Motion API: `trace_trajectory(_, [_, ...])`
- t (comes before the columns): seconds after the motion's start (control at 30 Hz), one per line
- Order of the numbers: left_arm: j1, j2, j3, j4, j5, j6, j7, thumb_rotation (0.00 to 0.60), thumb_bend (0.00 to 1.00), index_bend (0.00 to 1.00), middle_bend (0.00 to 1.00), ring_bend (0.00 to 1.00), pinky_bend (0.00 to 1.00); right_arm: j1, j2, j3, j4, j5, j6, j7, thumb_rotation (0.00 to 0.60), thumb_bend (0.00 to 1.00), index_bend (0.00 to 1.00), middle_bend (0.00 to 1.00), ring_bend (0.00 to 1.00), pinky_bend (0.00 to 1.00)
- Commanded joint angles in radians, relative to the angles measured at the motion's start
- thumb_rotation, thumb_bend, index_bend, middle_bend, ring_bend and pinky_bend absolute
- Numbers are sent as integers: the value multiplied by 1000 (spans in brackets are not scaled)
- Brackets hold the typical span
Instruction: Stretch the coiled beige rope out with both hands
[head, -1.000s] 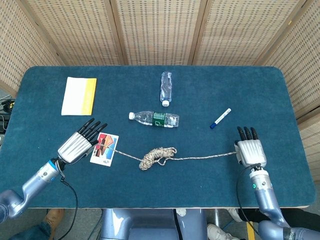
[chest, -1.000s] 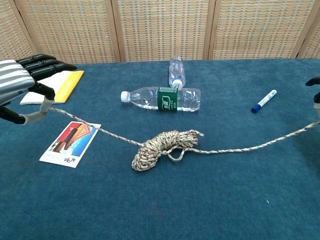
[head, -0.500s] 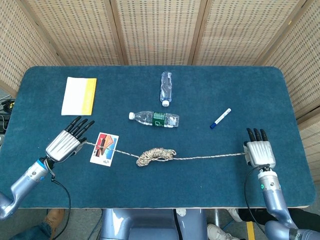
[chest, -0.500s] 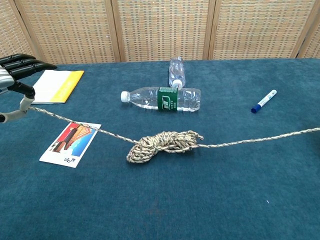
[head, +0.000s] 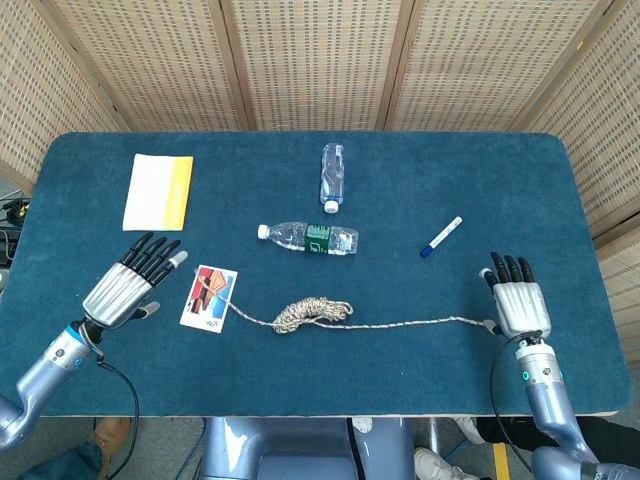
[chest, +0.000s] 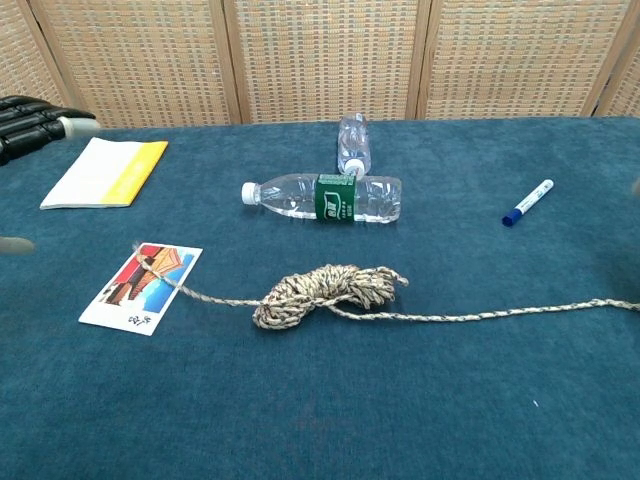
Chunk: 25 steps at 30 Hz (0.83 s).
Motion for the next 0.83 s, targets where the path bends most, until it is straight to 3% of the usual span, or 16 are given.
trace_trajectory(0.03, [64,119,-37,-240,-89,30,3,600,0,0,0,0,0,-43,33,-2,-10,-171,101,169,600,0,1,0,0,0])
trace_trajectory(0.17, [143,243,-55,-497,-190,51,71,600,0,0,0,0,0,-86,60,-18,-6,-292,205,253,600,0,1,0,0,0])
trace_trajectory(0.37, [240,356,-52,-726,-290,81,170,600,0,0,0,0,0,-144,111,-50,-58,-383,288,275,600,0,0,0,0,0])
trace_trajectory(0.57, [335,367,-21,-772,-301,135,123,600,0,0,0,0,0,-198,154,-92,-122,-445,333,269,600,0,0,0,0,0])
trace_trajectory(0.83, [412,382,3,-795,-257,186,89,600,0,0,0,0,0,-260,123,-119,-153,-474,364,186,600,0,0,0,0,0])
